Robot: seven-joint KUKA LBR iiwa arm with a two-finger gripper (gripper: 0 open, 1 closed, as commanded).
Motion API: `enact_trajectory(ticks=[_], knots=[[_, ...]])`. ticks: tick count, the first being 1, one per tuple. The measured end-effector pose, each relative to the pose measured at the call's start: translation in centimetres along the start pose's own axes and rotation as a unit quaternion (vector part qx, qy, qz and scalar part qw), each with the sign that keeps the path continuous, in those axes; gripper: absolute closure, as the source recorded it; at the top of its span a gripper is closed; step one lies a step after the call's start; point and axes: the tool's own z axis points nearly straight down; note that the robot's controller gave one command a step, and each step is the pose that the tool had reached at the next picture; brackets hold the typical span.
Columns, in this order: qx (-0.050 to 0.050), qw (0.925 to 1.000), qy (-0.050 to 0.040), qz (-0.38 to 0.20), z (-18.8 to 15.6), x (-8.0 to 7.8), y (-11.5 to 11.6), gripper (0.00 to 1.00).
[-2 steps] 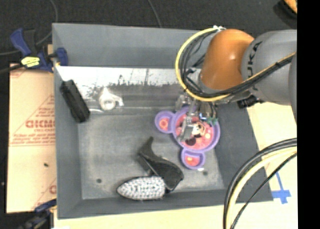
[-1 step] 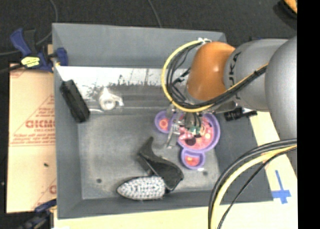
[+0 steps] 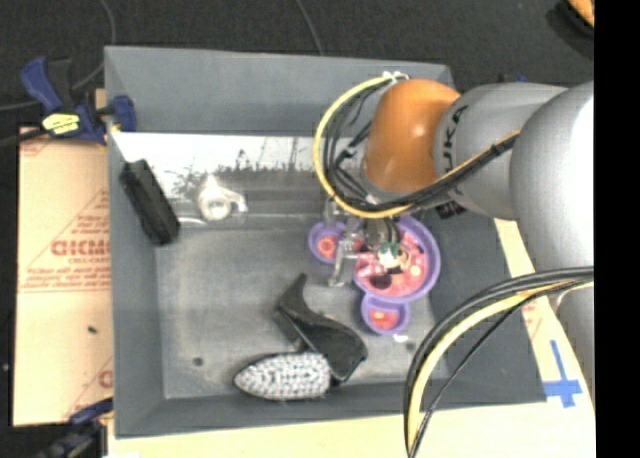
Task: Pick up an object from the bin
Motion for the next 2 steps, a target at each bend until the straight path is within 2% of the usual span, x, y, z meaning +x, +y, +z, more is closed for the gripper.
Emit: enact_trajectory(ticks=[1, 2], knots=[[-0.003, 0.9854, -0.0038, 0.170, -0.50, 8.98, 2.16, 1.00], [-0.003, 0.9854, -0.0038, 0.170, -0.50, 8.98, 2.16, 1.00]])
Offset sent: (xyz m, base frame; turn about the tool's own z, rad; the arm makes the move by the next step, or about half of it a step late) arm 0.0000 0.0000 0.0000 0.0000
